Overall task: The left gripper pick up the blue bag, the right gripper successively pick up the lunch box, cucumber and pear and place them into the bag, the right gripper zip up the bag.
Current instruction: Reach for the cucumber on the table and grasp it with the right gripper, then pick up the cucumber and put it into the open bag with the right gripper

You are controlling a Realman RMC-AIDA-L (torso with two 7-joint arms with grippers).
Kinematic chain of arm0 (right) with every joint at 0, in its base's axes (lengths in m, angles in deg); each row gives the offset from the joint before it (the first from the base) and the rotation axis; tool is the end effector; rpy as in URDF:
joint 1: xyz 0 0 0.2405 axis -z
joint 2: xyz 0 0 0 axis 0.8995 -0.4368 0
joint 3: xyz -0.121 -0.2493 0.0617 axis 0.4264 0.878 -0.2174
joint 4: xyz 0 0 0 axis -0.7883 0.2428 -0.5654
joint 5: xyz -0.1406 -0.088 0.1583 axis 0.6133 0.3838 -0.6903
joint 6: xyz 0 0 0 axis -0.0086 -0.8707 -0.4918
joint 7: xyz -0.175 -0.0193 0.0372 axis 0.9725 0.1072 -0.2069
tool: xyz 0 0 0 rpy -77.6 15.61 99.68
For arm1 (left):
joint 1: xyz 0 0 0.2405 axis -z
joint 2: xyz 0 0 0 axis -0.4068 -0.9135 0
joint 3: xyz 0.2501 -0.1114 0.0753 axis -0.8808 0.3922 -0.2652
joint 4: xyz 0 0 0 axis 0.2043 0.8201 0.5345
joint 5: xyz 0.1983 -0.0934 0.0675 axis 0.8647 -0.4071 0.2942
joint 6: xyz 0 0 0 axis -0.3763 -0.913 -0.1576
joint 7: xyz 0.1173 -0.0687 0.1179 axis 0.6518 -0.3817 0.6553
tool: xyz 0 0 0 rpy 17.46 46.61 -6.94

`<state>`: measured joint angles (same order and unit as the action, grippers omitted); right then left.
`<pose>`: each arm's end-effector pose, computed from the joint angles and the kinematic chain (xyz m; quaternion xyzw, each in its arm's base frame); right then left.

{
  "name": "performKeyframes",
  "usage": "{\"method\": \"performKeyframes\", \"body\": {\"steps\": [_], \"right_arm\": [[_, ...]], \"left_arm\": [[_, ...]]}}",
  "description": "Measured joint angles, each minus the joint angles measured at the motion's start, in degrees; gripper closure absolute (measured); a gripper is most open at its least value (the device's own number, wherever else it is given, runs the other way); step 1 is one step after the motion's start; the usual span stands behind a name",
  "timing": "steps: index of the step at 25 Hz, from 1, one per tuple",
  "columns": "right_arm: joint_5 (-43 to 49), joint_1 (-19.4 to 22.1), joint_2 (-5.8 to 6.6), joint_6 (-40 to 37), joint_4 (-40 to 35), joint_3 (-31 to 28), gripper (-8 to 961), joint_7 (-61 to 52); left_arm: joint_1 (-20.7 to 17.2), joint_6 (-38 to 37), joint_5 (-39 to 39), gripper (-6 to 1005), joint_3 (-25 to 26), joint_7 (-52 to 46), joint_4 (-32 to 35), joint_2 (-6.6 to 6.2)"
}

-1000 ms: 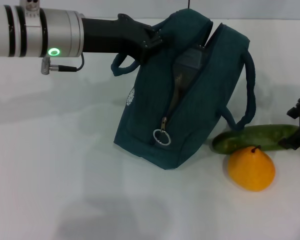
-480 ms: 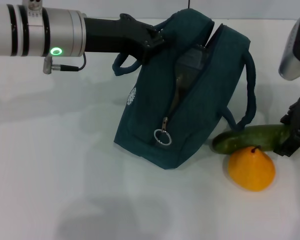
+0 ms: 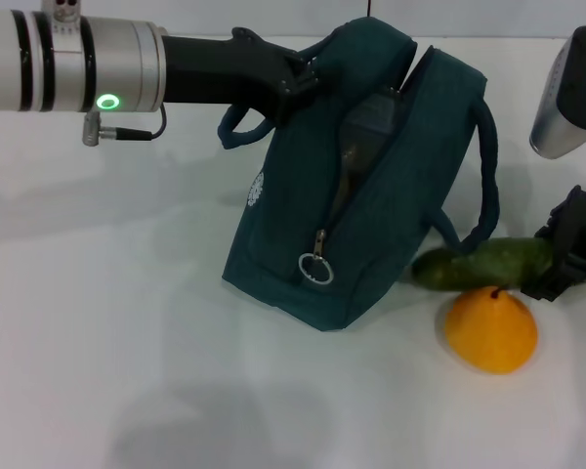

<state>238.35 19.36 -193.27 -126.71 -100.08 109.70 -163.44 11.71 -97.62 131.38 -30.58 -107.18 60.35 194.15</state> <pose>0.2369 0.4257 -0.0391 -0.9470 0.1560 -0.2618 0.1019 -0.1589 0.4383 -0.0422 -0.9529 -0.1682 -0.1977 0.1568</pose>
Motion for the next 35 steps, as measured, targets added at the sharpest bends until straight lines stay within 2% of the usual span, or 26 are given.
{"method": "performKeyframes", "body": {"steps": [1, 9, 13, 16, 22, 28, 33, 35], "right_arm": [[-0.28, 0.00, 0.00, 0.01, 0.01, -0.17, 69, -0.06], [-2.73, 1.98, 0.20, -0.16, -2.00, -1.03, 389, -0.12], [-3.79, 5.11, 0.29, -0.90, -5.20, -4.37, 388, 0.05], [-4.99, 9.08, 0.37, -1.35, -8.67, -8.04, 387, 0.18], [-9.52, 15.67, 0.43, -1.06, -11.79, -18.71, 385, 0.49], [-20.41, 19.84, 0.44, -0.77, -12.70, -28.20, 383, 2.93], [-29.87, 21.84, 0.34, -0.34, -13.39, -31.06, 382, 5.59], [-37.43, 22.46, 0.29, -0.20, -12.69, -31.38, 381, 8.54]], "left_arm": [[-0.08, 0.00, 0.00, 952, -0.01, 0.01, 0.00, 0.00], [-0.48, 0.00, -0.01, 952, 0.07, 0.03, 0.00, 0.00], [-0.92, -0.02, 0.00, 952, 0.17, 0.09, 0.00, 0.00], [-1.14, -0.07, 0.00, 952, 0.18, 0.12, 0.01, -0.03], [-1.71, -0.04, 0.00, 952, 0.28, 0.60, 0.15, -0.08], [-2.11, -0.07, -1.48, 952, 0.62, 2.10, 0.32, -0.13], [-2.63, -0.43, -2.28, 952, 0.63, 2.29, 1.01, -0.25], [-2.68, -0.48, -2.29, 952, 0.60, 2.29, 1.26, -0.25]]}}
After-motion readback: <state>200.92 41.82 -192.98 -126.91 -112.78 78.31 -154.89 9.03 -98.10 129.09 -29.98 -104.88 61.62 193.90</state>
